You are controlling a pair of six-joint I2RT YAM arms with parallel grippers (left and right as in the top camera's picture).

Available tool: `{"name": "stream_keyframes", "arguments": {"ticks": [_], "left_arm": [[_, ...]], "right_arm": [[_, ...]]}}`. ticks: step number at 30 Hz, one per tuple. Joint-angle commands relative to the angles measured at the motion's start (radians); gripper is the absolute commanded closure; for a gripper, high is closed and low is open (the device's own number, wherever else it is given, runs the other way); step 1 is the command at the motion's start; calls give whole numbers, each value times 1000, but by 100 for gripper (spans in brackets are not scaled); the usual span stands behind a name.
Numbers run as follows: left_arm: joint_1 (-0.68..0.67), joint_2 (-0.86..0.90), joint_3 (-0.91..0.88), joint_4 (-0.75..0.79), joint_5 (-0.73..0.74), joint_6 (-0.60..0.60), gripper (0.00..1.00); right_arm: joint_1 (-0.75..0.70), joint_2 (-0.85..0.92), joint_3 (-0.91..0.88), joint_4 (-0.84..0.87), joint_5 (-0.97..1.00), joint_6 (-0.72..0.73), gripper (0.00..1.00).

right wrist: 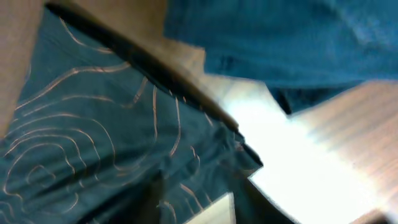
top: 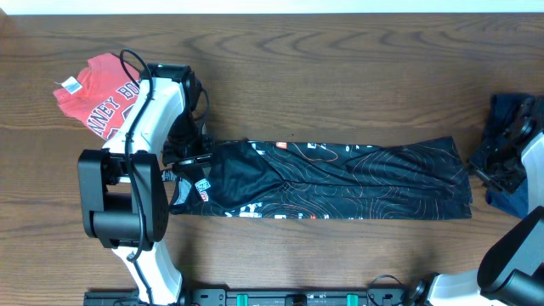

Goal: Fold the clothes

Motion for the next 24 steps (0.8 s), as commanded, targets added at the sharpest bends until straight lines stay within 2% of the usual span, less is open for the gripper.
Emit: {"name": "stream_keyframes", "arguments": {"ticks": [1,4,7,13,24], "left_arm": [[0,-2,-6,17,2,6,64],[0,-2,-6,43,31,6,64],[0,-2,-6,61,49,5,64],[0,-2,-6,87,51,5,64],[0,-2,-6,102,52,6,64]], "right_arm": [[-10,-10,-43,52,13,-3,49],[-10,-10,-101,155,-3,-52,37],[-10,-9,-158,259,-45,-113,33],[-10,-8,-237,364,-119,-180,31],[-9,-8,-353,491,-123,-188,31]]}}
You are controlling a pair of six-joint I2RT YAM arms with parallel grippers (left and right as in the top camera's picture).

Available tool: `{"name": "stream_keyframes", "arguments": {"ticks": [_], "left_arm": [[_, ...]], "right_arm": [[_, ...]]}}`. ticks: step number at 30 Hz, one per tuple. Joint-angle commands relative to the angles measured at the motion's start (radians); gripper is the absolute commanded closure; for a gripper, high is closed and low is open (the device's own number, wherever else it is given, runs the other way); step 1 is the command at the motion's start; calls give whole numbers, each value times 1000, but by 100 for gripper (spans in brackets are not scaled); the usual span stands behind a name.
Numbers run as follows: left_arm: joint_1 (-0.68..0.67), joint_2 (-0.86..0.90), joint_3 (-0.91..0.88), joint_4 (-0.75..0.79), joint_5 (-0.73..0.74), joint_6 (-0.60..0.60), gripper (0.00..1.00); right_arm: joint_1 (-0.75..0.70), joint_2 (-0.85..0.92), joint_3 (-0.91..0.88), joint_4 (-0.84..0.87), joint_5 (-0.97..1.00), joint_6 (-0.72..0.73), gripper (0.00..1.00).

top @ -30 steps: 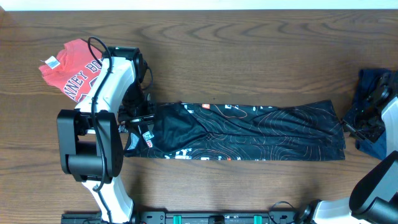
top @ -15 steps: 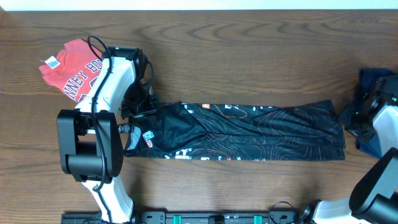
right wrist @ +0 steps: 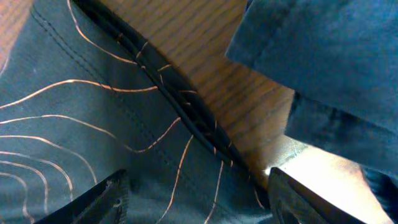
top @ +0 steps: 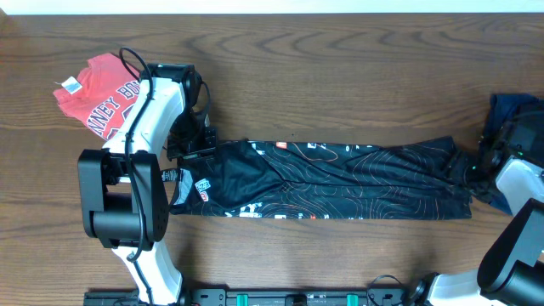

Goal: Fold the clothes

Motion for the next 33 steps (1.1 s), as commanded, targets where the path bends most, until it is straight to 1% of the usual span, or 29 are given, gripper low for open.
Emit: {"name": "stream_keyframes", "arguments": {"ticks": [1,7,8,9,11,12,13,14,15,22,27,33], "left_arm": [[0,-2,-6,-1,13,6,64],[0,-2,-6,1,13,5,64],[0,-2,-6,1,13,5,64],[0,-2,-6,1,13,6,64],[0,-2,-6,1,13,5,64],[0,-2,-6,1,13,5,64],[0,-2,-6,1,13,5,64],[0,-2,-6,2,13,5,64],[0,-2,-6,1,13,5,64],[1,-2,-6,12,13,6,64],[2,-2,-6,28,13,5,64],[2,-2,-6,50,13,5,64]], "right_arm": [[-9,-8,-40,23,-11,-22,31],[6,-8,-87,61,-19,-22,32],[10,-8,-90,61,-18,-22,36],[13,-8,-92,61,-18,-23,42],[18,-8,-92,61,-18,-38,64],[20,-8,-92,62,-18,-37,73],[21,-8,-92,63,-18,-37,87],[21,-8,-92,66,-18,-37,94],[23,-8,-92,67,-18,-37,99],[24,-8,-63,77,-4,-36,99],[24,-24,25,2,65,-16,99],[27,-32,165,-132,64,-5,99]]}}
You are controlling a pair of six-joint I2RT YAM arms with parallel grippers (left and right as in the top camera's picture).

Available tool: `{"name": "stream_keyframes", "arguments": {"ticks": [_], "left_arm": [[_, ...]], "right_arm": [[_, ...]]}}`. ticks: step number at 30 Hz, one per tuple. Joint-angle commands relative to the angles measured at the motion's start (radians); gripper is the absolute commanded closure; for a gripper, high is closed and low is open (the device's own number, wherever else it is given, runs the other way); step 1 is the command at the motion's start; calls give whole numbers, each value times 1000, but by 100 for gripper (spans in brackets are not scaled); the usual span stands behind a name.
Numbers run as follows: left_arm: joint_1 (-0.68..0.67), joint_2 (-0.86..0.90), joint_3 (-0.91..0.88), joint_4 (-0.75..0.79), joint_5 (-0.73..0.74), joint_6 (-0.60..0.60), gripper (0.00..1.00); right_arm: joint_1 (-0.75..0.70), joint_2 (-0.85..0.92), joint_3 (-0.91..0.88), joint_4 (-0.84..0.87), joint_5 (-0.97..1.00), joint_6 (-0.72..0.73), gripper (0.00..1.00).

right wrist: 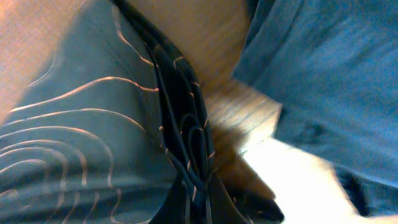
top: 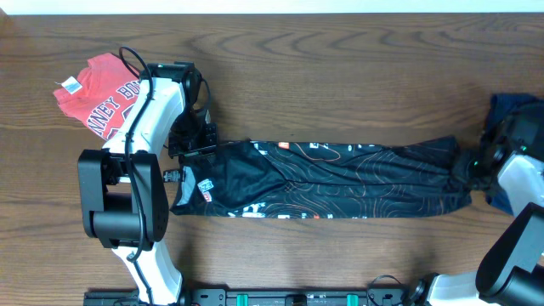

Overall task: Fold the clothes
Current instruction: 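Fold the jersey's right end leftward with the right gripper toward the center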

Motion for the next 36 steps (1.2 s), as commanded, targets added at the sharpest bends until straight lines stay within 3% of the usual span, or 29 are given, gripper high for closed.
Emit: {"name": "stream_keyframes", "arguments": {"ticks": [1,16,30,36], "left_arm": [[2,-2,-6,5,5,5,64],[2,-2,-6,8,5,5,64],[2,-2,-6,8,5,5,64],[2,-2,-6,8,5,5,64]], "right_arm": [[15,-14,86,-43,28,20,99],[317,-14,163,-139,35,5,99],[716,-14,163,-121,-20,122,99],[819,-9,163,-80,-21,149,99]]}}
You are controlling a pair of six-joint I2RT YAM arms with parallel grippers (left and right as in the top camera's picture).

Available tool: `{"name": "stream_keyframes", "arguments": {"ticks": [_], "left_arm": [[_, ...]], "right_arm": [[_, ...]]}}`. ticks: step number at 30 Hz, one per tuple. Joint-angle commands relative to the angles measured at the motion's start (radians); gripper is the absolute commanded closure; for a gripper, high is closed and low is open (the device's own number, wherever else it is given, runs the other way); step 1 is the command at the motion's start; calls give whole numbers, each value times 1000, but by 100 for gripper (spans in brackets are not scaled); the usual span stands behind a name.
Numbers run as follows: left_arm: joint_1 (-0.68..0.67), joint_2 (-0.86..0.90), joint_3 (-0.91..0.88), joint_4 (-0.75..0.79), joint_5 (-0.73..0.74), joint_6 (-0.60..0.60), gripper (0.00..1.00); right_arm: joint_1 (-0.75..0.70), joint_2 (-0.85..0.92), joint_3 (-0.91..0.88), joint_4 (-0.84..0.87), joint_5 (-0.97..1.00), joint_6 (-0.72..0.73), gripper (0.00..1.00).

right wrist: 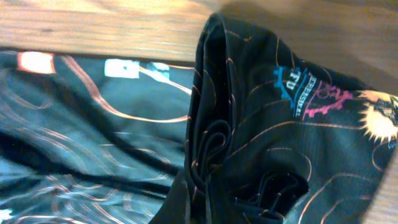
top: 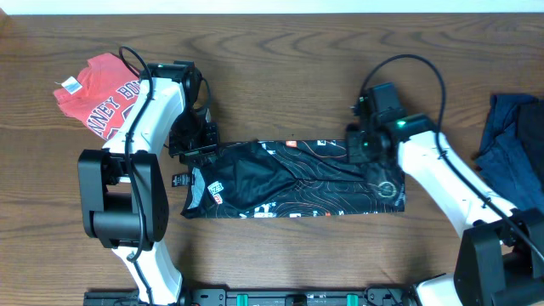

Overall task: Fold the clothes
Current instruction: 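Fold the jersey's right end leftward with the right gripper toward the center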

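Note:
The black leggings with thin orange contour lines lie across the middle of the table, their right end folded back over to the left. My right gripper is shut on the bunched cuff end and holds it over the garment's upper middle. In the right wrist view the gripper has the gathered hem pinched between its jaws. My left gripper sits at the waistband's upper left corner and looks shut on it; its fingers are dark against the cloth.
A red printed T-shirt lies crumpled at the back left, beside the left arm. A dark blue garment lies heaped at the right edge. Bare wooden table lies behind and in front of the leggings.
My right gripper, shut on the cuff end at the far right, is now over the garment's middle with the cuffs. The leggings are folded to about half length. The lower left edge shifted slightly right.
At first the leggings lay full length and my right gripper was by the blue heap. Then it stood open at the cuff end, then shut on the cuffs. Now the cuffs are folded over leftward. My left gripper stayed at the waistband corner throughout.

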Motion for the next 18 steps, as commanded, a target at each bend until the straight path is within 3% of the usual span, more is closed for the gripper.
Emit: {"name": "stream_keyframes", "arguments": {"ticks": [1,17,18], "left_arm": [[2,-2,-6,-4,1,5,64],[2,-2,-6,-3,1,5,64],[2,-2,-6,-3,1,5,64]], "right_arm": [[50,-7,19,12,-11,34,99],[193,-5,18,-43,-11,66,99],[200,-5,18,-43,-11,66,95]]}}
